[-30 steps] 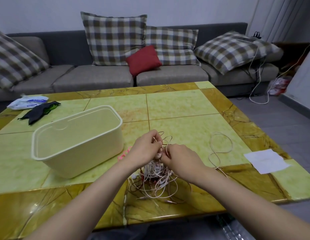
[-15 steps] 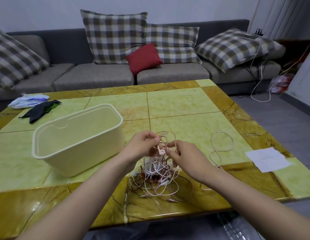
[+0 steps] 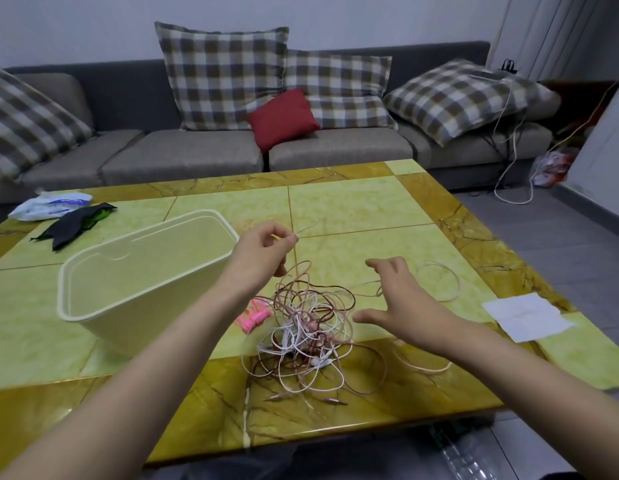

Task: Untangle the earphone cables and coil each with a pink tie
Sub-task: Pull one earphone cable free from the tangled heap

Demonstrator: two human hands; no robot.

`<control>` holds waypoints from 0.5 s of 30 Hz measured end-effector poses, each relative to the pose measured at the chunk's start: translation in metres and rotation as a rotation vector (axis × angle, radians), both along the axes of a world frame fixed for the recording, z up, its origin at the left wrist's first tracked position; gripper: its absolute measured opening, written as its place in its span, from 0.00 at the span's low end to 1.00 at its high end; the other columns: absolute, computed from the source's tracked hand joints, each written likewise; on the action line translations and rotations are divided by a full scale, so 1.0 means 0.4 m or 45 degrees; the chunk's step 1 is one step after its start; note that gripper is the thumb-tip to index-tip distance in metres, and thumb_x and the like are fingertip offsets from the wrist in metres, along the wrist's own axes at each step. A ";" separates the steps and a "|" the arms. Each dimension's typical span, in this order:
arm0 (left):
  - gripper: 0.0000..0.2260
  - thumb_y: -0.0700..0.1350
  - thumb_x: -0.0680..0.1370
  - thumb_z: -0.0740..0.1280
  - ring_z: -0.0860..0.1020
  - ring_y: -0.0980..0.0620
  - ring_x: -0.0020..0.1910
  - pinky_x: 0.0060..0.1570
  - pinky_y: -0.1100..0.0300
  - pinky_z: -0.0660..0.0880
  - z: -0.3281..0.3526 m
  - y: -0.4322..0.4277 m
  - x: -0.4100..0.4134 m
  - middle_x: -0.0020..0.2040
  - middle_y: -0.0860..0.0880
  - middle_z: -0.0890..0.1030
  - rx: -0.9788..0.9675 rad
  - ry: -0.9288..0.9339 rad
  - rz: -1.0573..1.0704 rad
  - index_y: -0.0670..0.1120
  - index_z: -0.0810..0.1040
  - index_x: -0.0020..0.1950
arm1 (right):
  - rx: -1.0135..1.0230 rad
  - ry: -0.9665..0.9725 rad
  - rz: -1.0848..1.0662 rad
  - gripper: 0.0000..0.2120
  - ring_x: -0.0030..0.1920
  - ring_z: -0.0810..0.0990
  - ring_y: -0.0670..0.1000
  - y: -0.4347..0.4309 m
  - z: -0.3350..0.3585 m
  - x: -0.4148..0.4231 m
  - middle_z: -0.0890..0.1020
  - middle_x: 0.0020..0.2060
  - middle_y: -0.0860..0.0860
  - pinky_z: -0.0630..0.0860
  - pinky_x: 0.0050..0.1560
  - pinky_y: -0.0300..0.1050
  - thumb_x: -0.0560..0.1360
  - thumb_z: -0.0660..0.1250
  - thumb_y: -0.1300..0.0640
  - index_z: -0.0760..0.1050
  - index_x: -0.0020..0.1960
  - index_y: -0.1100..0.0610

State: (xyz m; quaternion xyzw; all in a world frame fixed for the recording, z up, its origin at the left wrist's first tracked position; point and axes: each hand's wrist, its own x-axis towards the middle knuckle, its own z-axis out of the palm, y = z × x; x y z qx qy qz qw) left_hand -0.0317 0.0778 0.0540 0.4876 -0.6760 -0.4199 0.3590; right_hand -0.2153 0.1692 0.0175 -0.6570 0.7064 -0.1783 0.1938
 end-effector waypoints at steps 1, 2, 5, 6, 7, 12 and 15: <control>0.05 0.43 0.79 0.63 0.72 0.55 0.29 0.35 0.62 0.72 -0.001 -0.006 -0.001 0.33 0.48 0.73 -0.015 -0.008 0.014 0.45 0.76 0.45 | 0.020 0.009 -0.019 0.37 0.64 0.69 0.54 0.000 0.001 -0.012 0.60 0.66 0.55 0.64 0.63 0.39 0.74 0.70 0.54 0.53 0.74 0.58; 0.05 0.43 0.79 0.63 0.72 0.55 0.30 0.37 0.60 0.73 -0.002 -0.012 -0.005 0.33 0.49 0.73 -0.032 -0.025 0.023 0.45 0.76 0.45 | 0.027 0.006 -0.051 0.32 0.63 0.69 0.54 0.000 0.003 -0.025 0.62 0.65 0.56 0.65 0.62 0.39 0.75 0.68 0.59 0.55 0.74 0.59; 0.05 0.43 0.80 0.62 0.73 0.52 0.34 0.46 0.51 0.76 -0.005 -0.026 -0.025 0.36 0.48 0.75 -0.075 -0.167 0.016 0.44 0.76 0.49 | 0.019 -0.053 -0.151 0.18 0.56 0.72 0.51 0.002 0.014 -0.059 0.70 0.57 0.55 0.66 0.52 0.37 0.78 0.59 0.66 0.63 0.67 0.60; 0.06 0.43 0.80 0.61 0.74 0.51 0.36 0.45 0.51 0.76 -0.006 -0.029 -0.036 0.37 0.48 0.75 -0.079 -0.237 -0.009 0.44 0.76 0.52 | 0.018 -0.071 -0.173 0.15 0.52 0.72 0.50 0.004 0.022 -0.070 0.72 0.54 0.54 0.66 0.47 0.37 0.79 0.58 0.65 0.65 0.65 0.60; 0.07 0.43 0.80 0.60 0.74 0.51 0.37 0.42 0.53 0.75 -0.007 -0.028 -0.046 0.39 0.48 0.76 -0.082 -0.321 -0.043 0.44 0.75 0.54 | 0.014 -0.082 -0.176 0.12 0.48 0.72 0.49 0.006 0.030 -0.079 0.74 0.51 0.54 0.66 0.43 0.38 0.80 0.57 0.63 0.67 0.63 0.59; 0.16 0.46 0.80 0.61 0.72 0.51 0.58 0.57 0.59 0.69 -0.013 -0.001 -0.120 0.62 0.48 0.72 -0.260 -0.615 -0.282 0.50 0.71 0.68 | -0.033 -0.164 -0.090 0.05 0.44 0.78 0.46 0.017 0.069 -0.103 0.78 0.39 0.45 0.69 0.37 0.29 0.79 0.60 0.59 0.73 0.52 0.54; 0.17 0.47 0.80 0.61 0.71 0.57 0.61 0.58 0.64 0.67 -0.010 0.050 -0.165 0.66 0.51 0.73 -0.022 -0.288 -0.606 0.52 0.69 0.69 | -0.072 -0.222 -0.051 0.04 0.46 0.80 0.45 0.020 0.076 -0.098 0.82 0.39 0.46 0.74 0.46 0.37 0.76 0.64 0.59 0.73 0.49 0.51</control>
